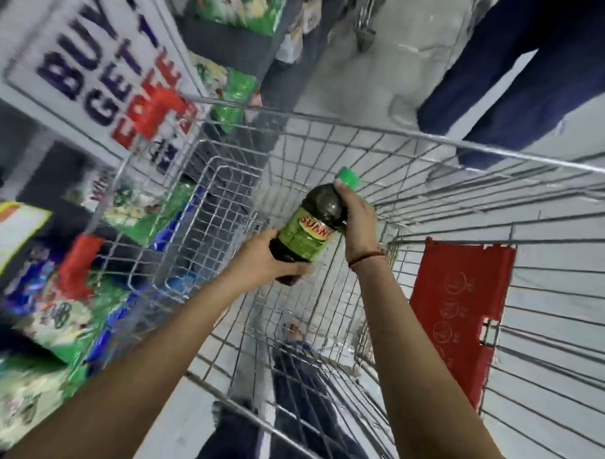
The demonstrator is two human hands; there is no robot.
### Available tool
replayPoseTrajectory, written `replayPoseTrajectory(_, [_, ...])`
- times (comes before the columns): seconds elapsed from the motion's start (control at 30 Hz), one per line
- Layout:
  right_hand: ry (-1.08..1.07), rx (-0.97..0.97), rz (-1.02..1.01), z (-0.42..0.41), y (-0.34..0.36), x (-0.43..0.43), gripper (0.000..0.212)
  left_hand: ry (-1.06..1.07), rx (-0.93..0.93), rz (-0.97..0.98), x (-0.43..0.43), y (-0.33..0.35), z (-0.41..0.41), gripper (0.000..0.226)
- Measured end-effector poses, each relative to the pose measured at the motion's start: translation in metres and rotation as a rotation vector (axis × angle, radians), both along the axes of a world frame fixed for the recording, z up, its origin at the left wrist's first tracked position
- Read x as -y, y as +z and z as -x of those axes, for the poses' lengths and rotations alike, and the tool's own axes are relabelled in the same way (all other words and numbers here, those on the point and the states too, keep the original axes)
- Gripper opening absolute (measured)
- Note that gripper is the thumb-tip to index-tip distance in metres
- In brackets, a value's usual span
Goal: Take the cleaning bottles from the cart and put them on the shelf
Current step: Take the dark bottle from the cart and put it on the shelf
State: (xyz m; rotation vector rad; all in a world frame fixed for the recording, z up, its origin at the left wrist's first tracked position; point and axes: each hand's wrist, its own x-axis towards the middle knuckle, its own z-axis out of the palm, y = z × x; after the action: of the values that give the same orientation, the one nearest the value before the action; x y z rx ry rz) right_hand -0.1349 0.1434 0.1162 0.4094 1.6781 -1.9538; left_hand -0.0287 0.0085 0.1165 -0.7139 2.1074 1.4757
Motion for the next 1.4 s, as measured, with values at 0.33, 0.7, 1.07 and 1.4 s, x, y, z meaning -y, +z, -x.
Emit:
replayPoseTrajectory(0.33, [0.317, -0.155, 0.015, -0.029, 0.094, 0.066, 0.021, 0.33, -0.149, -0.046, 0.022, 0.077, -0.064, 0.052])
replayPoseTrajectory(0.7, [0.726, -0.532, 0.192, -0.123, 0.197, 0.183, 0.025, 0.607, -0.416, 0.086, 0.095, 0.16, -0.187, 0.052])
replayPoseTrajectory(1.07, [1.223, -0.96, 0.4, -0.298, 0.292, 0.309, 0.025, 1.042, -0.632, 0.404, 0.167, 0.21, -0.36, 0.067])
replayPoseTrajectory(1.4, [1.459, -1.281, 0.351, -0.395, 0.298, 0.376, 0.022, 1.167, -0.614, 0.617, 0.232, 0.208, -0.433, 0.065])
